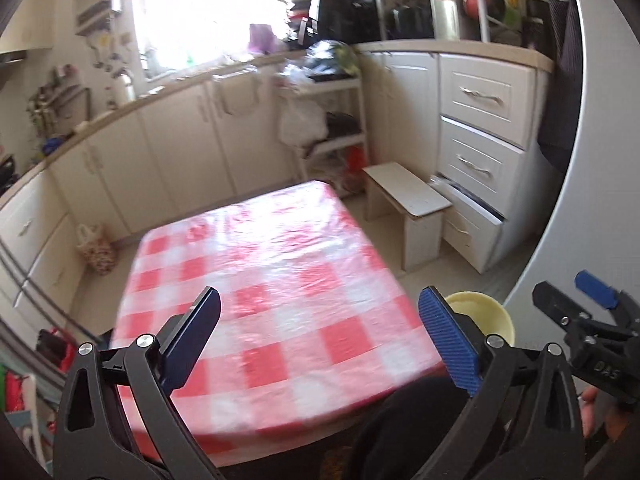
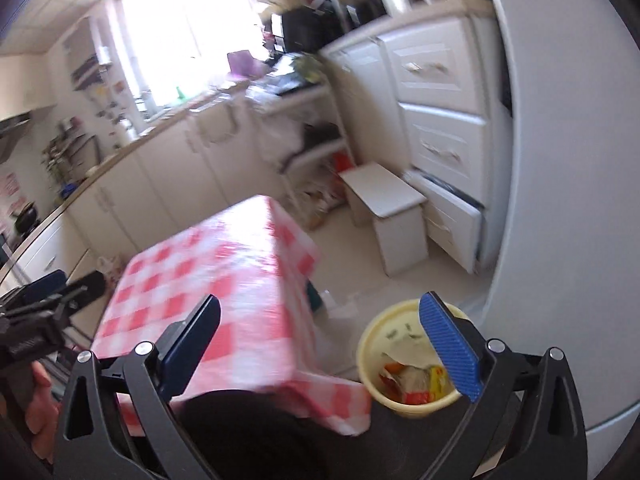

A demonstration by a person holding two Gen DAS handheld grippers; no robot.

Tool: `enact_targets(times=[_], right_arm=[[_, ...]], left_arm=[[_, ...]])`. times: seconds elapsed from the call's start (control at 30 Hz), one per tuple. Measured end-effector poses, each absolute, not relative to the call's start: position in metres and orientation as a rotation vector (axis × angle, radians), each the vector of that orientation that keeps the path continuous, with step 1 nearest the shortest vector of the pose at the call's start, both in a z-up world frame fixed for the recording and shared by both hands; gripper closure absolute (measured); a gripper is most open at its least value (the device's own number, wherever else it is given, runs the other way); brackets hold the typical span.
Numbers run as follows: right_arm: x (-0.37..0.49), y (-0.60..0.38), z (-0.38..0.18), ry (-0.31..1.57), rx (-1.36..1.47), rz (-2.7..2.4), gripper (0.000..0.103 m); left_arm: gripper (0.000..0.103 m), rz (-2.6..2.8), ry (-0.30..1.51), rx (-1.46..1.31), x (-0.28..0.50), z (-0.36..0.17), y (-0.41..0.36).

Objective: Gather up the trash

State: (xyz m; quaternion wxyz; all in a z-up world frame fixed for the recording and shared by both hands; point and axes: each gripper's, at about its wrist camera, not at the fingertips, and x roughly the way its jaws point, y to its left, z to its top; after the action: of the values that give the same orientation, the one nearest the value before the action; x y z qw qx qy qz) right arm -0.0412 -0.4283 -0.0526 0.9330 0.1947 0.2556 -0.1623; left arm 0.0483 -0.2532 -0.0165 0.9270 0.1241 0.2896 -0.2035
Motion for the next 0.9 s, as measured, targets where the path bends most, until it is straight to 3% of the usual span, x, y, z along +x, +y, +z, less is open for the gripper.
enact_targets(times=[0.37, 0.6, 0.9], right_arm=[[-0.046, -0.315, 0.007, 0.403, 0.182, -0.177, 0.007], [-0.046, -0.288, 0.021, 0.387, 0.143, -0.148, 0.007], [-0.041, -0.274, 0.027, 0.376, 0.112, -0.138, 0.007]], left_arm=[[0.007, -0.27, 0.532, 0.127, 0.012, 0.016, -0.132], [0.007, -0.188, 0.415, 0.098, -0.012, 0.034, -0.094], [0.007, -0.159, 0.434, 0.063, -0.011, 0.037, -0.071]])
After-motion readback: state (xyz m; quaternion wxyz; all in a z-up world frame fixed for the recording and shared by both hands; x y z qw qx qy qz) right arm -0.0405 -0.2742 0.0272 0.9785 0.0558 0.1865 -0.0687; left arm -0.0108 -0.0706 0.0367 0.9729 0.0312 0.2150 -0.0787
